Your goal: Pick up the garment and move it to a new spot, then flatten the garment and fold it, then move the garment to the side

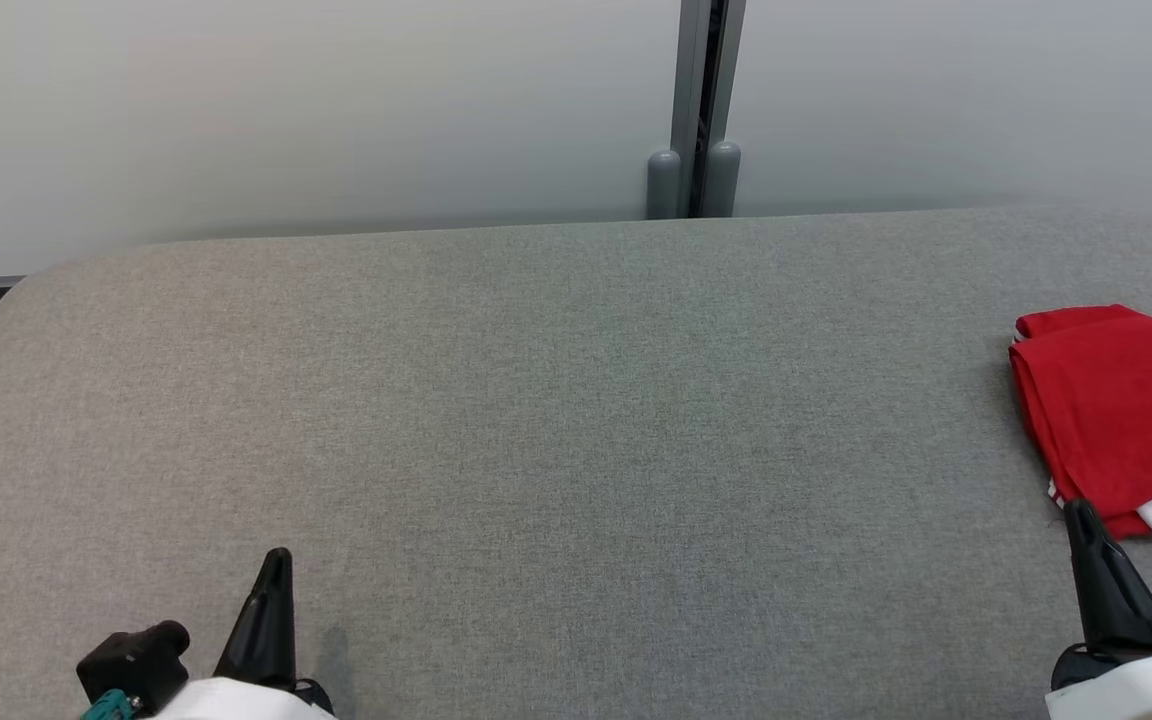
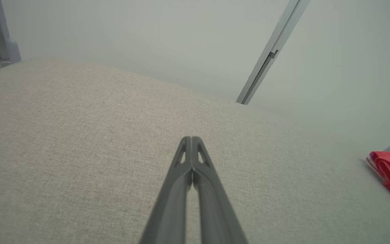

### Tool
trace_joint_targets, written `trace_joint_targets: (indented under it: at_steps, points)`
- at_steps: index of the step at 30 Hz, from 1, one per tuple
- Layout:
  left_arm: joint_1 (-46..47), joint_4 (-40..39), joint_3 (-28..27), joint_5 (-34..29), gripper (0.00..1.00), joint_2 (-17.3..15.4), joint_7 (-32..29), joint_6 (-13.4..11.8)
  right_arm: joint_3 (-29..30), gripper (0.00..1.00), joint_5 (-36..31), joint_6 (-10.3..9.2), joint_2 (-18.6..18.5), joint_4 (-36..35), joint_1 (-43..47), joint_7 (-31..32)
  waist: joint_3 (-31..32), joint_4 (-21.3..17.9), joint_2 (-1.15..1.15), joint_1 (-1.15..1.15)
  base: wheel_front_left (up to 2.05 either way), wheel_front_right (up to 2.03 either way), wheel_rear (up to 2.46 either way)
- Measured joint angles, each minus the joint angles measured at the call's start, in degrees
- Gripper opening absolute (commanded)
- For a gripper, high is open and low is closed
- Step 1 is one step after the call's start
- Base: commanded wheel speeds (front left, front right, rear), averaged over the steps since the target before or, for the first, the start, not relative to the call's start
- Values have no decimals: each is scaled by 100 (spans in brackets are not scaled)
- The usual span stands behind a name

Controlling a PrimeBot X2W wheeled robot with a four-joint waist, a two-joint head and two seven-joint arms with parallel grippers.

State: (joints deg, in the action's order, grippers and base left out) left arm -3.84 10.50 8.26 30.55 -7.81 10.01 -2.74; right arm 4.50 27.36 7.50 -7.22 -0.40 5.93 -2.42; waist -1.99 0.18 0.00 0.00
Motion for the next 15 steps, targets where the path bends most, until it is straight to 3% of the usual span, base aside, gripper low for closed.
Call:
trace_joint_targets:
  at_steps: [15]
  points:
    - [205,91,-254,1270,0,112,-310,210,45,0,1338,-1,83,289,-213,191,24,-2,0,0,0,0,0]
